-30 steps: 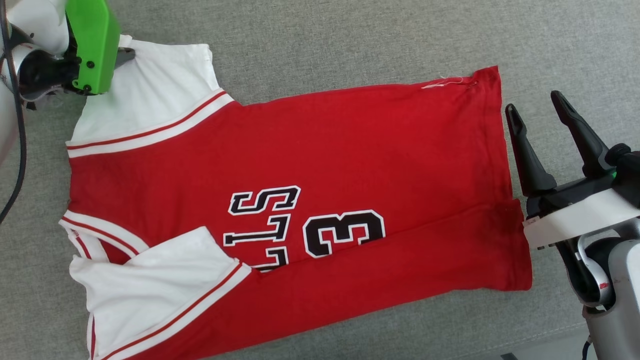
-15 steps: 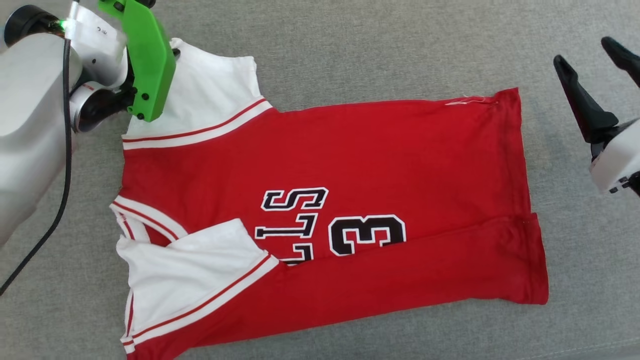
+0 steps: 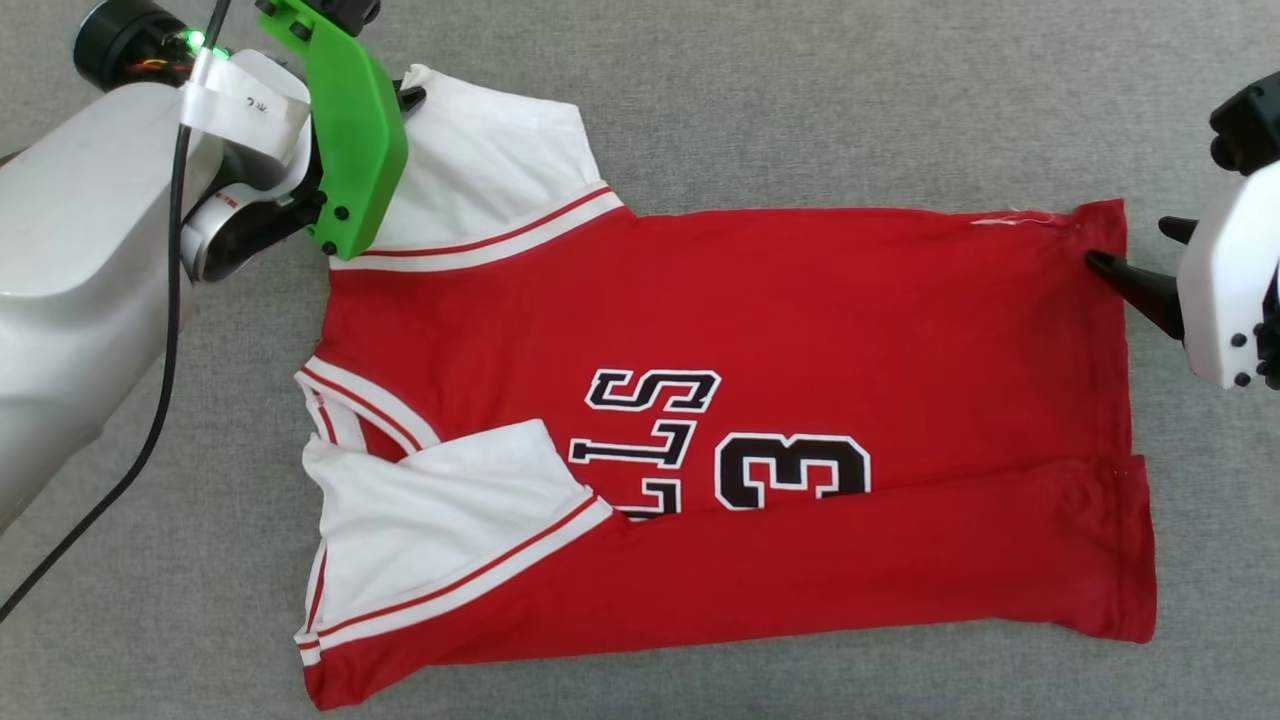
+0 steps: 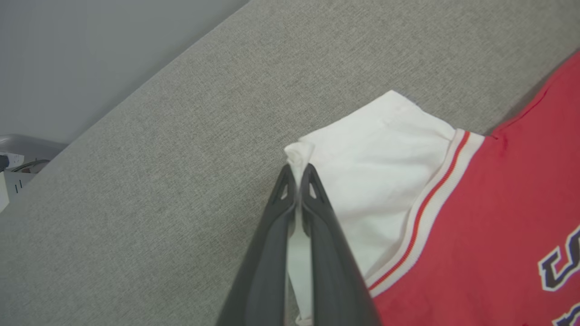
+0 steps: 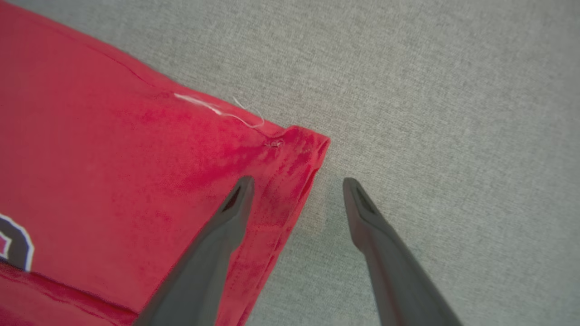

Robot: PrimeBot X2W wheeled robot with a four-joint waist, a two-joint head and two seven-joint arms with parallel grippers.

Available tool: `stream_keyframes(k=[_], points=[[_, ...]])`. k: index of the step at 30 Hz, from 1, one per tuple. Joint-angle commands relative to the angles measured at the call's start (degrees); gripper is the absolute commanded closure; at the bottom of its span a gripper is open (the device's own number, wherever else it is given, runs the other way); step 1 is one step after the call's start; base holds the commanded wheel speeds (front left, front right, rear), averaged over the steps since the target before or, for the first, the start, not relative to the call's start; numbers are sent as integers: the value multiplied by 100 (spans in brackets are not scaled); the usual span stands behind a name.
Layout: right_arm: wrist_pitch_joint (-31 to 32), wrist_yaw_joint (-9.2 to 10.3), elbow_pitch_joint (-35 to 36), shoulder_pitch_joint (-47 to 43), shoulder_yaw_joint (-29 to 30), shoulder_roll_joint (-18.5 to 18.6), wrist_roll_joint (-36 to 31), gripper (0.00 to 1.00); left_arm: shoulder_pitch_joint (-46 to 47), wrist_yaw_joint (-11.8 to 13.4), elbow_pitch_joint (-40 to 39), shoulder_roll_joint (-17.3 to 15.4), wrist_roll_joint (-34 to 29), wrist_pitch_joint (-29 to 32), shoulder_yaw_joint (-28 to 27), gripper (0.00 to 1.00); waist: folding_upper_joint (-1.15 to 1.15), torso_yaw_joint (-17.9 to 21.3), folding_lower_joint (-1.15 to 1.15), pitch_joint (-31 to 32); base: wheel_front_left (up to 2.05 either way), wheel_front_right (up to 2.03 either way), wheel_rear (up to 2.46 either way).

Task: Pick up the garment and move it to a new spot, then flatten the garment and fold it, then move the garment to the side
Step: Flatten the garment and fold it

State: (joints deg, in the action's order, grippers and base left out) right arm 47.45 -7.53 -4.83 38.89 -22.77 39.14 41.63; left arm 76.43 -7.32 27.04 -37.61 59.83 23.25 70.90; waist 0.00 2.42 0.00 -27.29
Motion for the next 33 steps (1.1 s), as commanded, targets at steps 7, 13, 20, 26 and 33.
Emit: stream_keyframes(k=[7,13,20,26,33], points=[[-84,4,-833,504,-520,-146,-258,0,130,-16,-86,146,-77,-121,16,100,0,-198,0,-213,0,0,0],[-25,4,-1374,380,-1225,-187,-157,0,103,-16,-76,167,-63,-212,25,100,0,-244,0,-201,0,0,0],[-582,4,-1462,425,-1454,-62,123,100,-57,-16,13,102,5,-377,23,100,0,-198,0,36,0,0,0],[-1512,4,-1421,402,-1405,26,161,100,-319,-11,9,25,41,-608,25,100,0,-178,0,458,0,0,0],[-2418,4,-1426,72,-1289,4,185,100,-842,113,-270,-104,79,-911,48,100,0,-238,0,1020,0,0,0]])
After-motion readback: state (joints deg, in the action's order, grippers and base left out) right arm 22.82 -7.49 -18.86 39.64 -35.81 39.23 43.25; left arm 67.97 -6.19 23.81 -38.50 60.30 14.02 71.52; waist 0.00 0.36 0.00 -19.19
